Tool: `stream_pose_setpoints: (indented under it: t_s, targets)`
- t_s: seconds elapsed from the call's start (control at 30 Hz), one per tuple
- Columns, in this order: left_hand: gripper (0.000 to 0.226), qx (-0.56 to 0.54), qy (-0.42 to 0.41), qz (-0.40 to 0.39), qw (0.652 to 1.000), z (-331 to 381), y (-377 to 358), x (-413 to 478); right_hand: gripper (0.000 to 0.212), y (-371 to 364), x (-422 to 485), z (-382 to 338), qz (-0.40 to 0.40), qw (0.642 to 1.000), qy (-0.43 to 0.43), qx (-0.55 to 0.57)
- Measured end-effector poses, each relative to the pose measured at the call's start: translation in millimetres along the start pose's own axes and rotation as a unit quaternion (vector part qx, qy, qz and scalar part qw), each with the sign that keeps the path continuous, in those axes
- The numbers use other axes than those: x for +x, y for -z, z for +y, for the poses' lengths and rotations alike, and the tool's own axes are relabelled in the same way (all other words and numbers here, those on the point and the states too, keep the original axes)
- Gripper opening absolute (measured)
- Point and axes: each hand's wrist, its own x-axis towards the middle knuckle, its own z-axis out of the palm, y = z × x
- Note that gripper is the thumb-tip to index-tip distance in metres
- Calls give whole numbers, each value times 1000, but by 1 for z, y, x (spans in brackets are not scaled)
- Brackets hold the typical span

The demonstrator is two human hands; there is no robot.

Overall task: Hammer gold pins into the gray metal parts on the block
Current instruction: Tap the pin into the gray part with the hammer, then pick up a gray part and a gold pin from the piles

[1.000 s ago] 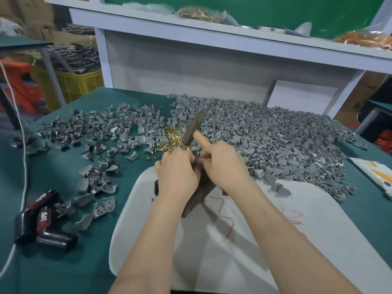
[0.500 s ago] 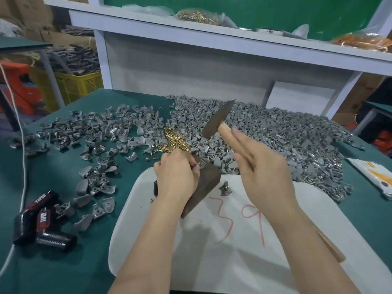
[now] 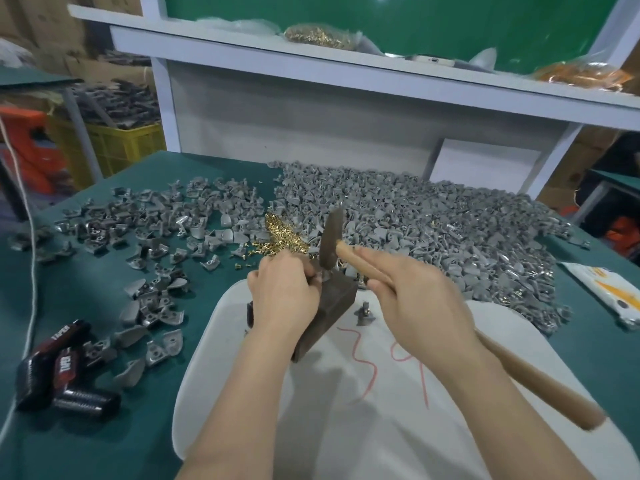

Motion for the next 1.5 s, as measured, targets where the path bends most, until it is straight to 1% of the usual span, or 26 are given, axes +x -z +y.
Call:
stream_pose_setpoints:
  t_s: [0.1, 0.13, 0.23, 0.27, 0.3, 0.33, 0.4, 0.43, 0.53, 0.57, 0.67, 0.73, 0.83, 0.9, 0.97, 1.03, 1.07, 1.13, 1.2, 1.27, 1.3, 1.33, 1.37, 1.43, 1.47, 1.5]
  targets:
    - [12, -10, 1, 10, 1000, 0, -1, 0, 54, 0, -1, -1, 114, 991, 10, 76]
    - [12, -12, 4, 9, 1000, -1, -1, -1, 53, 0, -1, -1, 105, 991, 14, 79]
    - [11, 0, -4, 7, 1000, -1, 0, 0, 49, -2, -3, 0, -28, 999, 1, 35]
    - [11, 1, -1, 7, 1000, -1, 0, 0, 47, 0, 1, 1, -38, 999, -4, 5]
    - [11, 0, 2, 5, 1000, -1, 0, -1, 46, 3, 4, 1, -20, 1000, -8, -8]
    - [11, -1, 3, 6, 1000, 0, 0, -1, 46, 5, 6, 1, 27, 1000, -10, 5]
    - [12, -5, 6, 14, 1000, 0, -1, 0, 49, 7, 7, 0, 112, 992, 1, 65]
    - [12, -7, 9, 14, 1000, 0, -1, 0, 52, 7, 6, -2, 115, 991, 5, 72]
    - [10, 2, -2, 9, 1000, 0, 0, 0, 51, 1, 0, -1, -34, 999, -2, 15]
    - [11, 5, -3, 9, 1000, 0, 0, 1, 48, 1, 3, 2, -63, 998, -13, 4]
    - [11, 10, 4, 4, 1000, 0, 1, 1, 45, -3, 15, 13, -51, 998, -35, 22]
    - [13, 15, 6, 4, 1000, 0, 0, 1, 44, -13, 24, 20, -35, 994, -81, 67]
    - [15, 6, 9, 13, 1000, 0, 0, 0, 39, -34, 39, 32, -62, 976, -161, 129]
    - [13, 6, 14, 16, 1000, 0, -1, 0, 32, -44, 45, 36, -86, 965, -191, 159]
    - [12, 2, 20, 20, 1000, -1, -1, 0, 26, -52, 47, 41, -105, 961, -205, 154]
    - [12, -2, 22, 21, 1000, -1, -1, 0, 25, -54, 46, 41, -115, 966, -204, 107]
    - [13, -6, 22, 20, 1000, -1, -2, 1, 27, -55, 46, 40, -109, 971, -199, 74]
    - [12, -18, 16, 24, 999, 0, -2, 1, 38, -53, 46, 38, -54, 985, -163, 17]
    - [13, -28, 2, 27, 999, 1, -3, 1, 39, -50, 52, 30, -15, 995, -90, 44]
    - [15, -42, -8, 28, 999, 3, -3, 1, 23, -49, 57, 14, -64, 988, -33, 139]
    - [16, -53, -9, 31, 998, 3, -2, 1, 11, -51, 60, 7, -96, 979, -33, 174]
    - [17, -66, -8, 37, 997, 2, -2, 2, 7, -51, 65, 4, -96, 974, -43, 200]
    - [20, -88, -3, 48, 995, 1, -1, 2, 11, -51, 73, 3, -60, 972, -66, 217]
    - [29, -165, 16, 80, 983, 1, 3, 3, 10, -46, 95, 10, 65, 957, -151, 239]
    - [29, -210, 25, 106, 972, 1, 6, 4, 29, -43, 106, 13, 102, 947, -195, 234]
    - [27, -247, 29, 136, 959, 3, 9, 3, 50, -42, 115, 17, 88, 946, -237, 205]
